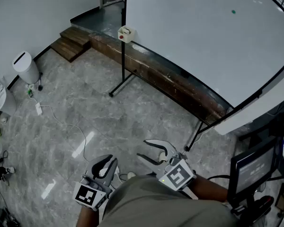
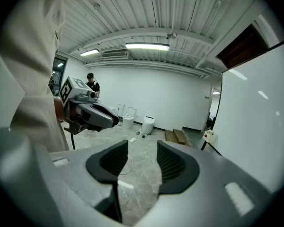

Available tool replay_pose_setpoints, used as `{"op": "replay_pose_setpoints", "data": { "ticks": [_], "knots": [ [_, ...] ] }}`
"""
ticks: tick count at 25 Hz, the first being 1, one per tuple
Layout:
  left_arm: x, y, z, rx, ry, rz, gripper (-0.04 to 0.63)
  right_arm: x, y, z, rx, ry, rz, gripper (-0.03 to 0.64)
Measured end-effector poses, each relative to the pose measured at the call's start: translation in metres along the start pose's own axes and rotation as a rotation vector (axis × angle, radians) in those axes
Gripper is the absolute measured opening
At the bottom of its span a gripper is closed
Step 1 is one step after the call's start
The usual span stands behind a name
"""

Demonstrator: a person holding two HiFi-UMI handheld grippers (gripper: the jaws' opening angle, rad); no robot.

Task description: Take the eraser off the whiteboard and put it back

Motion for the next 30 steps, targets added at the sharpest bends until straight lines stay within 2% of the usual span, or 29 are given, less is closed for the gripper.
{"op": "replay_pose_setpoints", "data": {
  "ticks": [11, 17, 20, 22, 26, 30],
  "knots": [
    [-0.010, -0.001, -0.010, 0.009, -0.016, -0.005, 0.064, 0.006, -0.006, 0.008, 0.009, 0.013, 0.010, 0.183],
    [-0.018, 0.006, -0.023, 0.007, -0.029, -0.031, 0.064, 0.007, -0.005, 0.013, -0.012, 0.035, 0.009, 0.044],
    [-0.023, 0.011, -0.023, 0.003, -0.042, -0.043, 0.064, 0.006, 0.002, 0.017, -0.038, 0.016, -0.001, 0.003],
    [-0.026, 0.011, -0.020, 0.002, -0.048, -0.045, 0.061, 0.006, 0.003, 0.020, -0.036, -0.001, -0.001, 0.003],
    [-0.033, 0.010, -0.015, 0.001, -0.050, -0.037, 0.006, 0.009, 0.007, 0.030, -0.037, -0.019, 0.009, 0.003],
    [-0.047, 0.010, -0.010, -0.005, -0.060, -0.059, 0.006, 0.018, 0.010, 0.054, -0.039, -0.045, 0.023, 0.002]
  ]
}}
Point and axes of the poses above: the fingertips, and each gripper's own axes: z forward along the fingers, x to its right, y out of its underside, the point moved 1 cm from there along -z, backward along the fingers, and after that the axes turned 11 degrees about y, right-handed, at the moved point
